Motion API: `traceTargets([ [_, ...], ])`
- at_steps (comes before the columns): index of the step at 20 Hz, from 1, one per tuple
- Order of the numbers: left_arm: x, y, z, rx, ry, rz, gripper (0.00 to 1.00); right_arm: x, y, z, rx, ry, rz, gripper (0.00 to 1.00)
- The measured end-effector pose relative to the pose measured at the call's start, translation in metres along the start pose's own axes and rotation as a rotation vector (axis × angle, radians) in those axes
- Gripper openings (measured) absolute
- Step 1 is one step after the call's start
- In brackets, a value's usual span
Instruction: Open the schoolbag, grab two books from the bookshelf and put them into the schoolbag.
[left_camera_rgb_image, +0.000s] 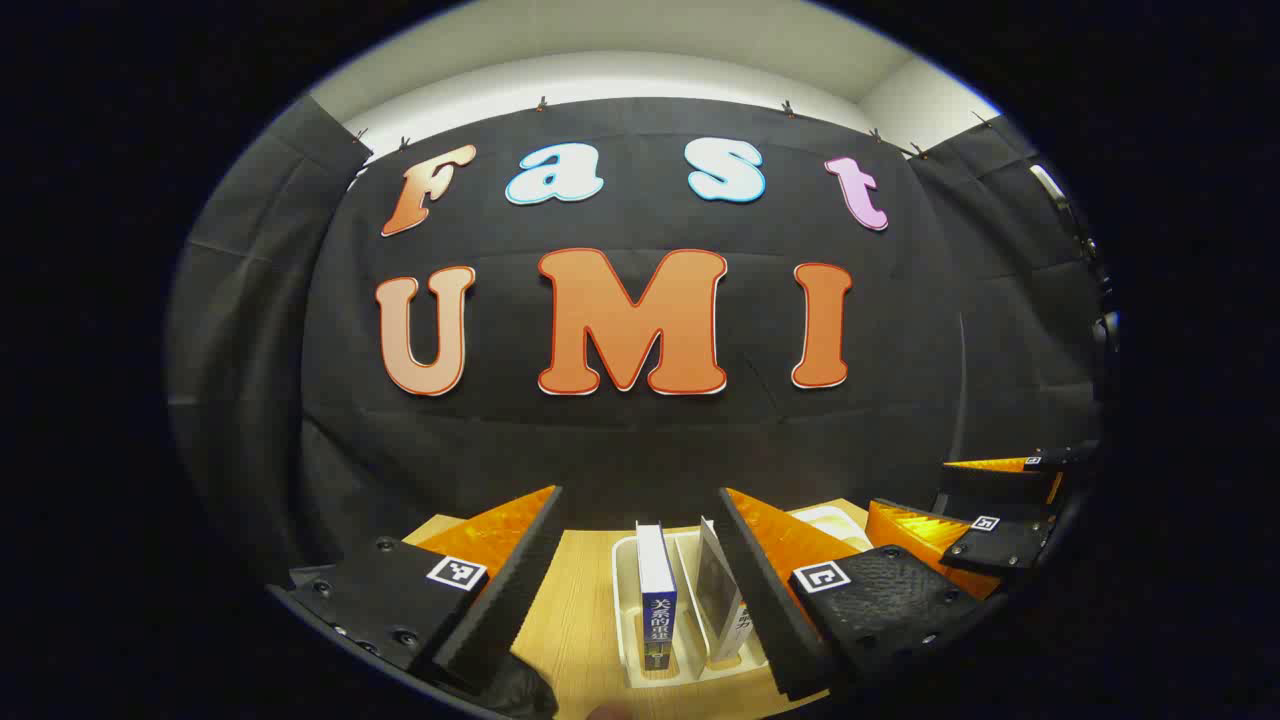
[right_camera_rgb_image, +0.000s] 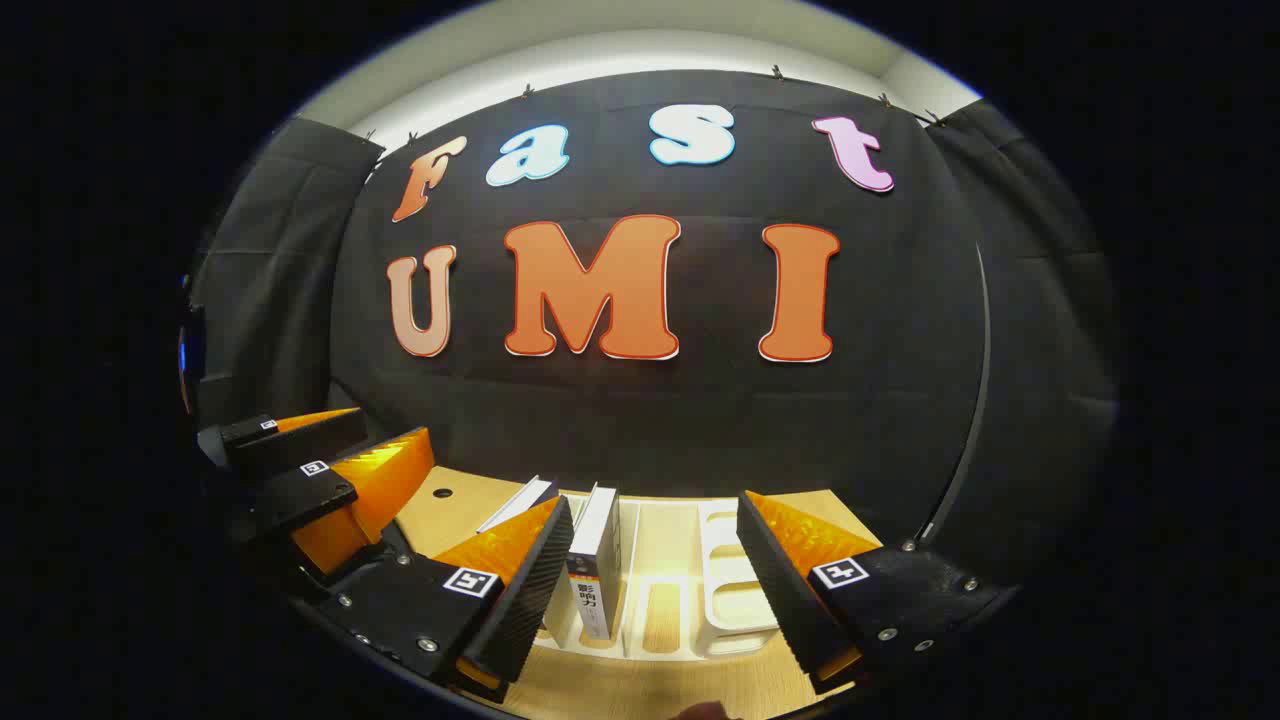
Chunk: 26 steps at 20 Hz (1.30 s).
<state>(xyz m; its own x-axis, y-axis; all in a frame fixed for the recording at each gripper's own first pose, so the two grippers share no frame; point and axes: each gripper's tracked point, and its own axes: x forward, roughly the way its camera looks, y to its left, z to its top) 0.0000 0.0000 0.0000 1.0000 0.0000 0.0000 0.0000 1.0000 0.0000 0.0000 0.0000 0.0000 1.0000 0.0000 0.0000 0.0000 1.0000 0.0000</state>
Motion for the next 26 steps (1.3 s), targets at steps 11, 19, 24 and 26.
traceTargets([
  [11, -0.001, 0.002, -0.001, 0.029, 0.005, 0.015, 0.95, 0.001, -0.015, -0.006, 0.004, 0.026, 0.001, 0.98],
  [19, -0.002, 0.003, -0.003, 0.037, 0.008, 0.018, 0.95, -0.003, -0.021, -0.004, 0.006, 0.015, -0.008, 0.98],
  [24, -0.004, 0.014, -0.004, 0.087, 0.006, 0.045, 0.96, -0.002, -0.024, -0.004, 0.003, 0.010, -0.010, 0.98],
  [26, -0.002, 0.021, -0.003, 0.114, -0.005, 0.059, 0.95, 0.000, -0.021, -0.006, 0.006, 0.012, 0.000, 0.98],
])
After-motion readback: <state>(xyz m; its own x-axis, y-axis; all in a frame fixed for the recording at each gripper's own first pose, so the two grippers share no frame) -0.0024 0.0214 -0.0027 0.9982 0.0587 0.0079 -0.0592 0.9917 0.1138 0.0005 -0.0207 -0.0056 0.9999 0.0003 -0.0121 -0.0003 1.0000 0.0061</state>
